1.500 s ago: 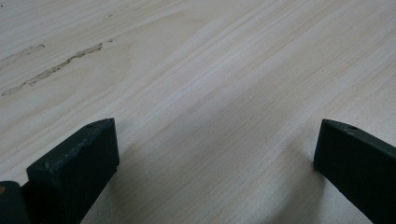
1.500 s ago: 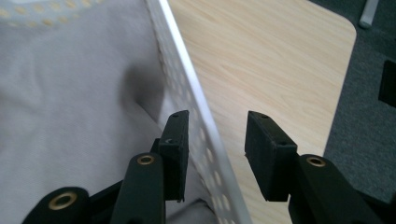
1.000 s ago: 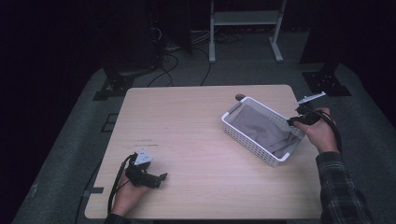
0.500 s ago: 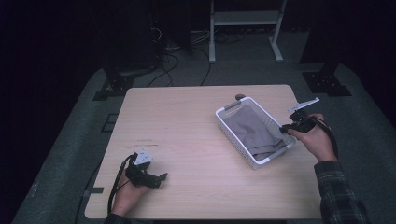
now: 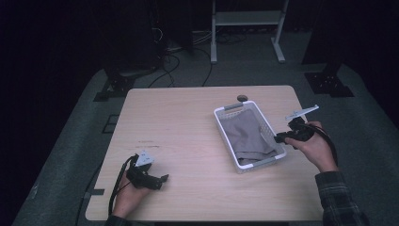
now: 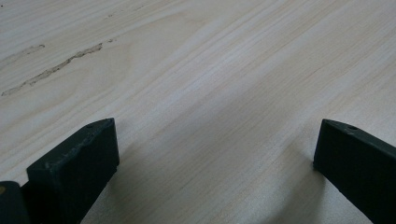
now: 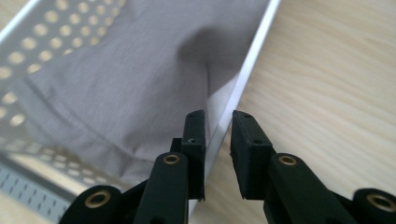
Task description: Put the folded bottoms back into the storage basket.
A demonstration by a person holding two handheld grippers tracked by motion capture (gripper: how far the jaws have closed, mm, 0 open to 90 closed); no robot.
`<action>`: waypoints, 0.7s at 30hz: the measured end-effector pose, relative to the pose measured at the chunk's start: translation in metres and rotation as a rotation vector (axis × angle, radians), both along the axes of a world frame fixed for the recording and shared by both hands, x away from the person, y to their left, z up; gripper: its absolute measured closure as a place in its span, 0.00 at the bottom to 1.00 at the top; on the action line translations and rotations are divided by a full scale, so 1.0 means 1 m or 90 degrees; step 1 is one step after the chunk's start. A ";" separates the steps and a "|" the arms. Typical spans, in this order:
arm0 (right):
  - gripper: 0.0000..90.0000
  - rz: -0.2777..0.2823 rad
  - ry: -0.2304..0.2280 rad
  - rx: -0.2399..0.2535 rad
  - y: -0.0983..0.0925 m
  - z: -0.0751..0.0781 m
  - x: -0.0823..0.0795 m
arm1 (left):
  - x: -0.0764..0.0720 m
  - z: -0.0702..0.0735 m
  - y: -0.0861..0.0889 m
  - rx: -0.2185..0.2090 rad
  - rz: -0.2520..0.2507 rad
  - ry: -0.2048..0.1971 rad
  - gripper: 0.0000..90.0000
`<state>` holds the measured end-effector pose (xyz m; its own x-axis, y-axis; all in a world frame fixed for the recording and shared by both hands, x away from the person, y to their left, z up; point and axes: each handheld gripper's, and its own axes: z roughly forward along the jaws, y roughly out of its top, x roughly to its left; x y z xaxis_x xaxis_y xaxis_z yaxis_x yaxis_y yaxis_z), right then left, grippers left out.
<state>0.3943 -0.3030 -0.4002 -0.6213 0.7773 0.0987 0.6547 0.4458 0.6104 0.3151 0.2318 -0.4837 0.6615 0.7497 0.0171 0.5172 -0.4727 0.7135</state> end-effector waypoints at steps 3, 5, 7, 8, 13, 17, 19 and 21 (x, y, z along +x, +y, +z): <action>0.81 0.013 0.003 0.006 0.006 0.000 -0.005 | 0.000 0.000 0.000 0.000 0.000 0.000 0.00; 0.81 0.020 0.002 0.007 0.009 0.000 -0.007 | 0.000 0.000 0.000 0.000 0.000 0.000 0.00; 0.80 0.029 0.005 0.012 0.012 0.000 -0.010 | 0.000 0.000 0.000 0.000 0.000 0.000 0.00; 0.80 0.031 0.005 0.015 0.013 0.000 -0.011 | 0.000 0.000 0.000 0.000 0.000 0.000 0.00; 0.79 0.048 0.003 0.035 0.021 -0.001 -0.019 | 0.000 0.000 0.000 0.000 0.000 0.000 0.00; 0.79 0.064 0.004 0.045 0.028 0.000 -0.023 | 0.000 0.000 0.000 0.000 0.000 0.000 0.00; 0.79 0.071 0.004 0.048 0.032 0.000 -0.025 | 0.000 0.000 0.000 0.000 0.000 0.000 0.00; 0.79 0.078 0.004 0.050 0.036 0.000 -0.026 | 0.000 0.000 0.000 0.000 0.000 0.000 0.00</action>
<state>0.3682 -0.2667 -0.4000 -0.7105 0.6852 0.1604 0.6024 0.4745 0.6418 0.3151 0.2318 -0.4837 0.6615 0.7498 0.0171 0.5173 -0.4727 0.7134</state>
